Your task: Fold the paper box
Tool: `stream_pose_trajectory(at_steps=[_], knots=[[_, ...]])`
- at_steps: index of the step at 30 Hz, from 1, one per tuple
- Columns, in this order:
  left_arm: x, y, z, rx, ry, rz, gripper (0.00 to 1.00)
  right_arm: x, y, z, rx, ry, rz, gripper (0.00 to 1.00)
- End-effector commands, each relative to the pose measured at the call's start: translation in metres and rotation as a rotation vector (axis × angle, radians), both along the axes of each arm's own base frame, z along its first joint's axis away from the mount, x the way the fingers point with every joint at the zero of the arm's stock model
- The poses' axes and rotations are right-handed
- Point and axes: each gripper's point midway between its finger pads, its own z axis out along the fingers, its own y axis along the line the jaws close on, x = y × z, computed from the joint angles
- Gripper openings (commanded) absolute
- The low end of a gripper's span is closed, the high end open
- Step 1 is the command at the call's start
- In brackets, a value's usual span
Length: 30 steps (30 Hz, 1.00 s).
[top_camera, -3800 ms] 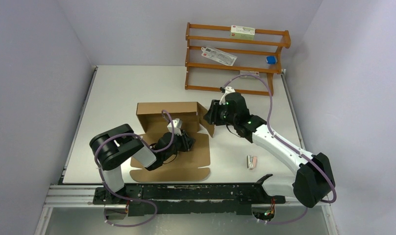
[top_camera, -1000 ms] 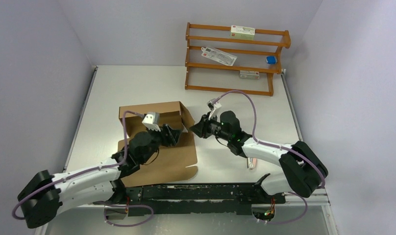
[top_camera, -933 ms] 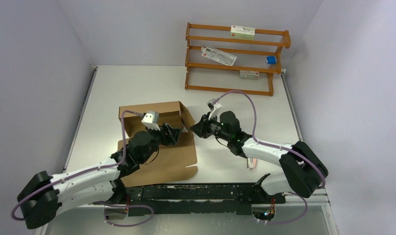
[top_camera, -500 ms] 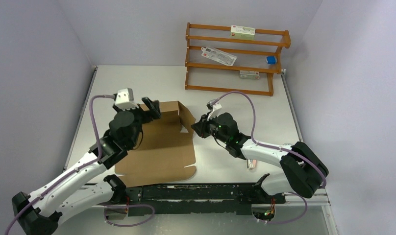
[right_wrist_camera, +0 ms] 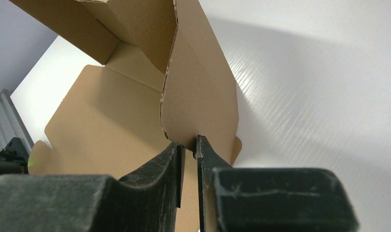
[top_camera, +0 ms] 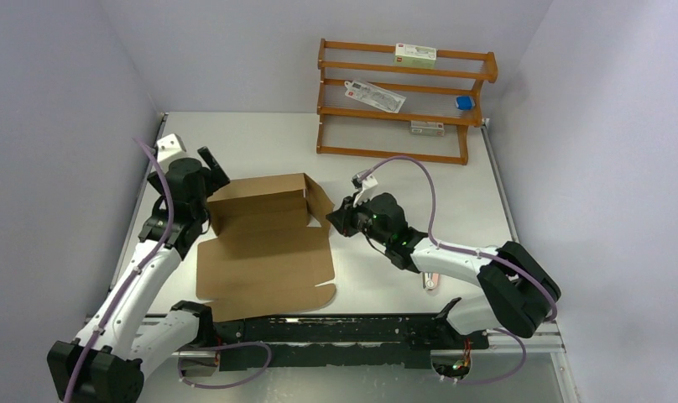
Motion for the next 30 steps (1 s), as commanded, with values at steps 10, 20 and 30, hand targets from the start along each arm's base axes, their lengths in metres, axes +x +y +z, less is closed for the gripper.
stream_pose_trajectory(at_steps=[10,20,30], knots=[[0.001,-0.020,-0.053,-0.148,0.167,-0.167,0.92,0.002,0.005,0.005,-0.032,-0.002,0.014,0.17],[-0.009,-0.061,-0.051,-0.251,0.170,-0.383,0.86,0.013,0.007,0.011,-0.032,0.003,-0.022,0.17],[-0.022,-0.089,-0.073,-0.339,0.208,-0.518,0.81,0.021,0.012,0.009,-0.035,-0.002,-0.031,0.22]])
